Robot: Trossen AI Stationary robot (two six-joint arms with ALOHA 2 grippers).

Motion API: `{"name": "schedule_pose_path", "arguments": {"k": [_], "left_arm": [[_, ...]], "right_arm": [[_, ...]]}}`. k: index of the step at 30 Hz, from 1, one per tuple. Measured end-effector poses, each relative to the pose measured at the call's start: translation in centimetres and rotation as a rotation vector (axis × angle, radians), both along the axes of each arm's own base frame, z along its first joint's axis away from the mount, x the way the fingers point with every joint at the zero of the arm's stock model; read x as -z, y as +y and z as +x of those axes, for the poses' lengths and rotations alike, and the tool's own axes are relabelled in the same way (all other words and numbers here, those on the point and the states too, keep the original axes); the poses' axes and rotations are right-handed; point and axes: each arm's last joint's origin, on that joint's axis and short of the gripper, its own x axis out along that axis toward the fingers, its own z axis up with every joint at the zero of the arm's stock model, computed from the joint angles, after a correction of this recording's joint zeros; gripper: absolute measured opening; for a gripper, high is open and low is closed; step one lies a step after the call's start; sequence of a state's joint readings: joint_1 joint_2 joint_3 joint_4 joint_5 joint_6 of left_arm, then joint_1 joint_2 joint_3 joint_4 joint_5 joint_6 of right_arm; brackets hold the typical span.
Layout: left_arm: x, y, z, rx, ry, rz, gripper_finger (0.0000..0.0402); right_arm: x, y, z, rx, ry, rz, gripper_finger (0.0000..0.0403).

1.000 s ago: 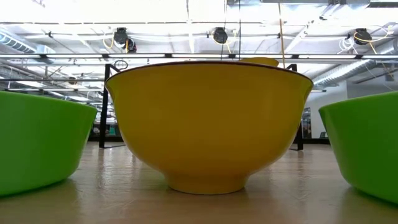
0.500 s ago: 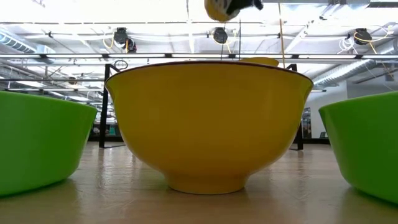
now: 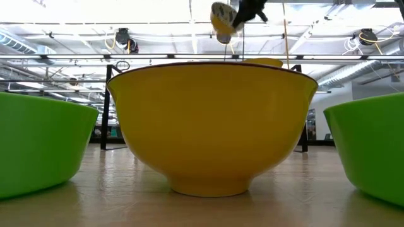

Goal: Pick & Place Mini bowls
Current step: Stack the top white bowl on top of the white bowl on the shelf

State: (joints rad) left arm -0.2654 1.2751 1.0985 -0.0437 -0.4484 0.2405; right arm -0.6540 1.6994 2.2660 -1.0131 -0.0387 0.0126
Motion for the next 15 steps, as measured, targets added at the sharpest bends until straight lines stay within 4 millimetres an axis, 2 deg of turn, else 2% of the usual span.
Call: {"name": "schedule_pose_path", "arguments": {"k": [4, 6, 9, 12, 15], "left_arm": [[0.0, 0.4, 0.1, -0.011, 0.001, 0.009, 0.0090], [-0.1, 0.7, 0.2, -0.021, -0.004, 0.002, 0.0090], [-0.1, 1.2, 0.3, -0.042, -0.014, -0.023, 0.0090], [-0.1, 1.4, 0.3, -0.056, -0.017, -0.045, 0.0090], [0.0, 1.5, 0.3, -0.059, -0.007, -0.050, 0.0090]], "right_arm": [[-3.7, 1.2, -1.2, -0.025, -0.200, -0.065, 0.0000], [-5.1, 2.2, -1.9, -0.094, -0.327, -0.073, 0.0000], [-6.8, 3.9, -2.8, -0.226, -0.428, -0.056, 0.0000], [-7.3, 5.3, -3.6, -0.281, -0.433, -0.029, 0.0000], [-6.8, 6.1, -4.0, -0.308, -0.380, 0.022, 0.0000]]}}
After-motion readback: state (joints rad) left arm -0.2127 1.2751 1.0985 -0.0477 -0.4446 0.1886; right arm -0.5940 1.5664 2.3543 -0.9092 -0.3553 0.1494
